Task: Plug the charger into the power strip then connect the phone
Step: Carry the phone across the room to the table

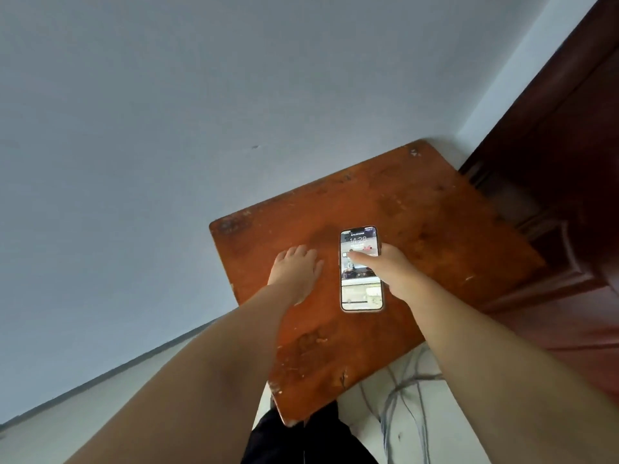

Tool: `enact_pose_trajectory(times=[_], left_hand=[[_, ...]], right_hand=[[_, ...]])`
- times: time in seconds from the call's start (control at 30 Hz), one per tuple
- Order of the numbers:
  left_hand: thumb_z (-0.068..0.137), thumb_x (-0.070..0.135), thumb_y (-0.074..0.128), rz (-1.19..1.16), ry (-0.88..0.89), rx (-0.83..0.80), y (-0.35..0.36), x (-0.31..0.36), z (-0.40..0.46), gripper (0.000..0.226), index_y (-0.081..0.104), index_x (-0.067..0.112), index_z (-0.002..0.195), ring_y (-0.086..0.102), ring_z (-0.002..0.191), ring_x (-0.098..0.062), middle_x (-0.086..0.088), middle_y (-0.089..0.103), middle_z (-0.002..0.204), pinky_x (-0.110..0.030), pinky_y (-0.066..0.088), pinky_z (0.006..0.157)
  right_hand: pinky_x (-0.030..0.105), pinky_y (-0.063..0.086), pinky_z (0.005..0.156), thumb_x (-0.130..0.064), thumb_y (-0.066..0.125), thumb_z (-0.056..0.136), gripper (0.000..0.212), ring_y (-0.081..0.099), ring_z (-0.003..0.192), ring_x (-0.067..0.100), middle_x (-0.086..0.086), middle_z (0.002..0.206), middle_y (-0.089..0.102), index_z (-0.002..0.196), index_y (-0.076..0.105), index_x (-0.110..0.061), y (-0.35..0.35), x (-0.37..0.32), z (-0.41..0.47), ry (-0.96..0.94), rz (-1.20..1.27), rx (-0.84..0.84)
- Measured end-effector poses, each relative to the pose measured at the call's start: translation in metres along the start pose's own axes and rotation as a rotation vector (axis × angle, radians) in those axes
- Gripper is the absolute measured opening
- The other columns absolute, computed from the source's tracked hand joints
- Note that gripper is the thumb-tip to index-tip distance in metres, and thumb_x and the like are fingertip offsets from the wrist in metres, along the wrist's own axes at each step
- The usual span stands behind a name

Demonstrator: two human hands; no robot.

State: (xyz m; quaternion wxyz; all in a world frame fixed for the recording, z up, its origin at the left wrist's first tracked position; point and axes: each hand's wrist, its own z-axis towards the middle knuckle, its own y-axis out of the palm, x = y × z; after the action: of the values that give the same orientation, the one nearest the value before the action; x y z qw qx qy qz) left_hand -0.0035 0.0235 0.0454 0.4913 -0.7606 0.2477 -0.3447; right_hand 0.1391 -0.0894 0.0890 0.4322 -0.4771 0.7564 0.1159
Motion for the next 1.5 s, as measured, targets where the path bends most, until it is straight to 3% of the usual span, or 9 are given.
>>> enact_pose_trajectory(times=[0.07,0.17,0.2,0.3,0.53,0.73,0.87,1.1,1.5], left_hand=[[0.098,0.038,0.027,-0.052,-0.133,0.085,-0.022,-0.014,-0.011,0.041,0.051,0.016,0.123,0.046,0.123,-0.028,-0.008,0.055,0.129,-0.045,0.034,0.106],[0.096,0.033,0.027,-0.089,-0.298,0.226,-0.055,-0.051,-0.047,0.038,0.058,0.014,0.104,0.054,0.104,-0.027,-0.010,0.062,0.110,-0.044,0.041,0.095],[0.096,0.032,0.027,-0.088,-0.355,0.274,-0.066,-0.069,-0.067,0.038,0.059,0.012,0.100,0.054,0.100,-0.028,-0.011,0.063,0.106,-0.043,0.041,0.091],[0.096,0.031,0.027,-0.059,-0.510,0.383,-0.087,-0.116,-0.126,0.041,0.061,0.010,0.102,0.054,0.099,-0.029,-0.012,0.064,0.104,-0.041,0.040,0.087],[0.097,0.030,0.028,0.003,-0.872,0.569,-0.103,-0.199,-0.311,0.039,0.060,0.009,0.104,0.053,0.101,-0.028,-0.011,0.063,0.105,-0.038,0.038,0.089],[0.097,0.029,0.028,0.056,-1.116,0.632,-0.079,-0.238,-0.495,0.039,0.061,0.008,0.101,0.054,0.095,-0.028,-0.011,0.063,0.100,-0.037,0.039,0.083],[0.096,0.028,0.031,0.074,-1.270,0.629,-0.049,-0.259,-0.631,0.035,0.062,0.012,0.097,0.052,0.098,-0.029,-0.009,0.062,0.101,-0.037,0.038,0.087],[0.095,0.029,0.033,0.041,-1.572,0.634,0.003,-0.281,-0.836,0.034,0.062,0.012,0.097,0.051,0.102,-0.031,-0.011,0.061,0.102,-0.039,0.038,0.088],[0.098,0.035,0.029,-0.012,-1.885,0.618,0.017,-0.389,-1.014,0.039,0.059,0.011,0.099,0.048,0.107,-0.028,-0.009,0.059,0.109,-0.038,0.034,0.092]], right_hand=[[0.034,0.054,0.068,-0.023,0.073,0.081,0.014,0.070,0.082,0.019,0.005,0.099,0.072,0.093,0.067,-0.019,0.005,-0.023,0.000,-0.013,0.039,-0.100],[0.044,0.054,0.084,-0.025,0.074,0.080,0.028,0.070,0.094,0.026,0.006,0.104,0.073,0.106,0.066,-0.016,0.034,-0.061,-0.002,-0.055,0.037,-0.272],[0.044,0.055,0.082,-0.023,0.074,0.080,0.031,0.070,0.092,0.026,0.008,0.102,0.074,0.109,0.065,-0.014,0.053,-0.074,-0.006,-0.075,0.030,-0.329],[0.037,0.057,0.068,-0.019,0.073,0.081,0.021,0.072,0.080,0.021,0.007,0.095,0.074,0.101,0.068,-0.014,0.114,-0.103,-0.022,-0.129,-0.006,-0.474],[0.038,0.056,0.068,-0.015,0.072,0.082,0.013,0.069,0.073,0.024,0.006,0.085,0.071,0.093,0.065,-0.012,0.287,-0.128,-0.121,-0.256,-0.217,-0.813],[0.047,0.055,0.083,-0.016,0.073,0.081,0.018,0.068,0.082,0.030,0.010,0.090,0.070,0.096,0.066,-0.010,0.431,-0.090,-0.254,-0.331,-0.349,-1.041],[0.038,0.057,0.063,-0.013,0.072,0.081,0.013,0.070,0.070,0.025,0.009,0.085,0.071,0.092,0.065,-0.009,0.518,-0.040,-0.349,-0.315,-0.388,-1.176],[0.039,0.056,0.064,-0.011,0.070,0.083,0.010,0.068,0.072,0.029,0.013,0.086,0.069,0.091,0.065,-0.008,0.648,0.047,-0.502,-0.268,-0.525,-1.406],[0.039,0.057,0.063,-0.013,0.072,0.082,0.023,0.071,0.071,0.028,0.013,0.087,0.071,0.103,0.066,-0.005,0.875,0.092,-0.648,-0.311,-0.730,-1.661]])
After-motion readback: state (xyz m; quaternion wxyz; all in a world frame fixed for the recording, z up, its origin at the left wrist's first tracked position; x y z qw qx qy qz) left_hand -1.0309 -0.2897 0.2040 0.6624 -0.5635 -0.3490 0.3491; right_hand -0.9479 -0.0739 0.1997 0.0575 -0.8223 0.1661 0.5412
